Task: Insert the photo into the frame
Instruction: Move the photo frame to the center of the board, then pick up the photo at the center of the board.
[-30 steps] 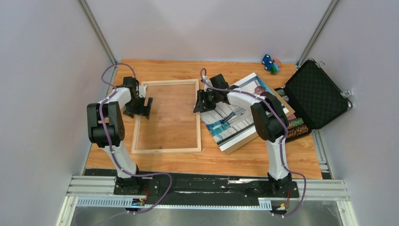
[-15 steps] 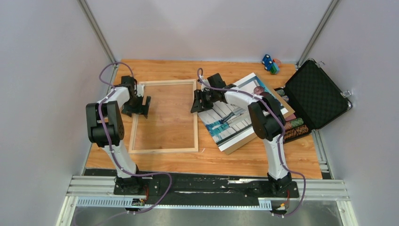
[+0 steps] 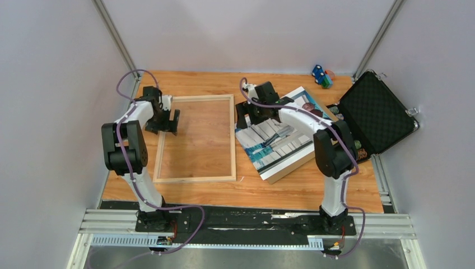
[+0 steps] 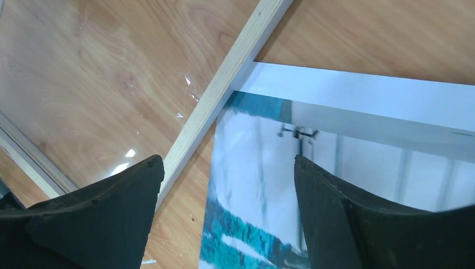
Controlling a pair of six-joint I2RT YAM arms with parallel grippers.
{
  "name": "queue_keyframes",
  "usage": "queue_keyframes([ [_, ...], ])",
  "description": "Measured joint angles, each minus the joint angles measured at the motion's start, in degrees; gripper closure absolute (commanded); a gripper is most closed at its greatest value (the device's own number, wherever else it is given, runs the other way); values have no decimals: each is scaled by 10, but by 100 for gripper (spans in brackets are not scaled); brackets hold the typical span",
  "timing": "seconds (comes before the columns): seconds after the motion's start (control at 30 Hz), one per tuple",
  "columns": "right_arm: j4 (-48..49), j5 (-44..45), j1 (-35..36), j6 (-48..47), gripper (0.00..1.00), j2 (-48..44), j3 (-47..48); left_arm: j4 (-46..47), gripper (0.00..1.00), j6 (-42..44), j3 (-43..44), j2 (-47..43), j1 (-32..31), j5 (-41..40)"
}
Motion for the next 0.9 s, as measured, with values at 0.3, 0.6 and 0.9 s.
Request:
queue_keyframes([
  [0.3, -2, 57, -43, -69, 15, -165, -106, 1, 0, -7, 49, -36, -11, 95],
  [0.6, -20, 56, -125, -123, 16, -297, -238, 24, 0, -22, 153, -29, -139, 210],
  [0.9, -38, 40, -181, -172, 16, -419, -343, 80, 1, -62, 273, 111, -257, 271],
])
